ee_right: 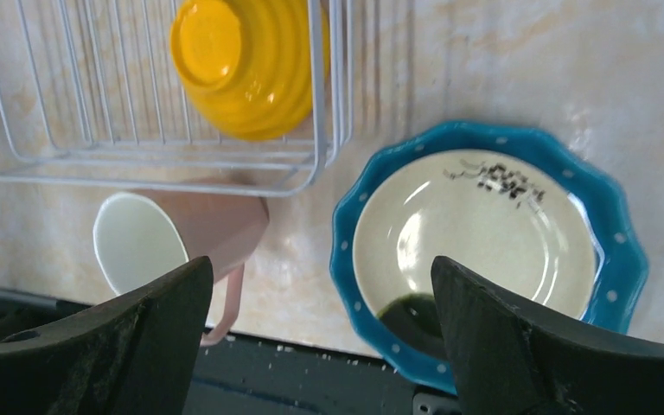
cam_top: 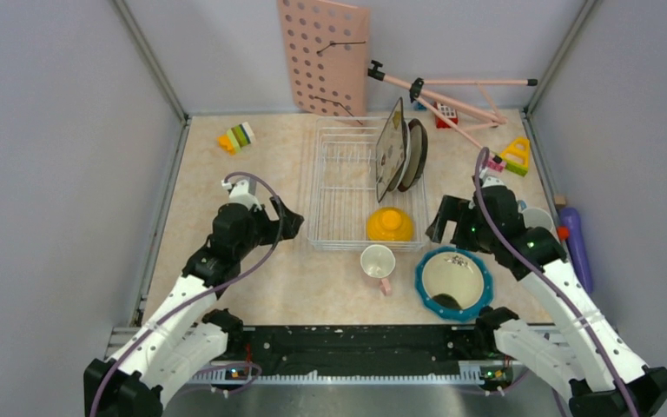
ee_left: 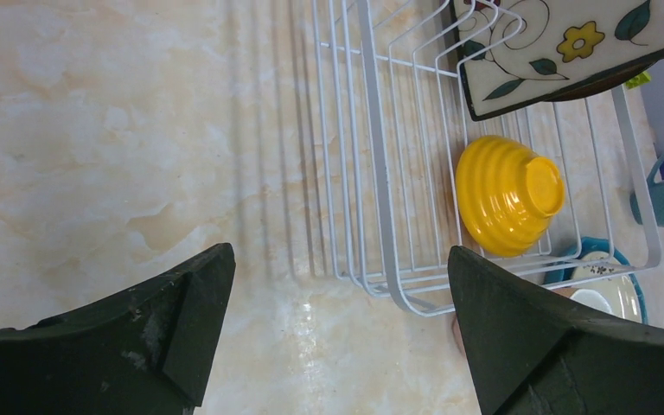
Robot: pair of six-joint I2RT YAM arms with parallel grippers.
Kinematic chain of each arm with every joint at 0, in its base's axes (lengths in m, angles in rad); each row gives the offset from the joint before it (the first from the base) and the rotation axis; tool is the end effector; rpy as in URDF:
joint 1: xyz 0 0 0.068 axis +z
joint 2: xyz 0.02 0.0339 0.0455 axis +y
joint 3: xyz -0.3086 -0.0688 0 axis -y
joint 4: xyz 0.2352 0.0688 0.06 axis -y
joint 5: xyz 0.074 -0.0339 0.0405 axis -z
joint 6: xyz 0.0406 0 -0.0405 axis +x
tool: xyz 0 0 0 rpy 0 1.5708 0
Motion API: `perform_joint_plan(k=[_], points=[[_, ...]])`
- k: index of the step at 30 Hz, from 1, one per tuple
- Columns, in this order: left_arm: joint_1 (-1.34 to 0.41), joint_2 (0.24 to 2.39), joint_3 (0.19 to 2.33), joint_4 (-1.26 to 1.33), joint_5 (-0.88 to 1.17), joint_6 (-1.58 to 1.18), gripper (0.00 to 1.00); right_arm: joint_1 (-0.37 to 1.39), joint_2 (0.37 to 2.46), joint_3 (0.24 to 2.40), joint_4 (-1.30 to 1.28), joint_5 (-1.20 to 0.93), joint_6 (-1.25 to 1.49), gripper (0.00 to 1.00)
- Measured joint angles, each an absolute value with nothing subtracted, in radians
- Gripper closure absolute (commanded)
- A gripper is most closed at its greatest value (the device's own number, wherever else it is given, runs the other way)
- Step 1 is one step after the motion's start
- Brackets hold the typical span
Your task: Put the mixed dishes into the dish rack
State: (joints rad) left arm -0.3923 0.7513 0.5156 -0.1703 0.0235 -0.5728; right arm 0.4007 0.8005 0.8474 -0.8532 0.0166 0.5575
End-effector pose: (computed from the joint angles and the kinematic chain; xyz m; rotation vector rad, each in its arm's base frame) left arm 0.1313 -0.0553 0.2823 -0.1677 2.0281 -0.6431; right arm 0.1076 0.0448 0.3232 0.1977 2.4132 0.4309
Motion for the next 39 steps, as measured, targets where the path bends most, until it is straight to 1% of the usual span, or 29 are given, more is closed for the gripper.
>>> perform_joint_plan(k=[2, 3, 7, 12, 15, 17, 23, 29, 37, 39], points=[[-0.392, 0.713, 0.486, -0.157, 0.001, -0.57, 0.01, 0.43, 0.785, 0.818, -0.872, 0.0, 0.589, 0.06], [-0.392, 0.694, 0.472, -0.154, -0.019, -0.569, 0.01, 0.473, 0.783, 0.812, -0.888, 0.017, 0.614, 0.06], [-0.392, 0.633, 0.42, -0.142, -0.097, -0.57, 0.02, 0.701, 0.8, 0.811, -0.899, 0.083, 0.711, 0.06], [-0.392, 0.593, 0.362, -0.124, -0.159, -0.568, 0.03, 0.96, 0.899, 0.817, -0.884, 0.186, 0.835, 0.06], [-0.392, 0.584, 0.343, -0.123, -0.183, -0.564, 0.04, 1.031, 0.949, 0.828, -0.876, 0.223, 0.871, 0.08], [-0.392, 0.58, 0.342, -0.123, -0.194, -0.558, 0.04, 1.055, 0.96, 0.834, -0.865, 0.237, 0.888, 0.12], [-0.392, 0.564, 0.341, -0.111, -0.208, -0.548, 0.06, 1.127, 0.992, 0.86, -0.827, 0.273, 0.928, 0.13], [-0.392, 0.558, 0.332, -0.097, -0.207, -0.546, 0.07, 1.15, 1.044, 0.86, -0.811, 0.367, 0.971, 0.19], [-0.392, 0.559, 0.324, -0.081, -0.203, -0.547, 0.08, 1.15, 1.06, 0.85, -0.735, 0.474, 1.023, 0.29], [-0.392, 0.559, 0.324, -0.077, -0.202, -0.547, 0.08, 1.15, 1.085, 0.849, -0.725, 0.494, 1.026, 0.33]])
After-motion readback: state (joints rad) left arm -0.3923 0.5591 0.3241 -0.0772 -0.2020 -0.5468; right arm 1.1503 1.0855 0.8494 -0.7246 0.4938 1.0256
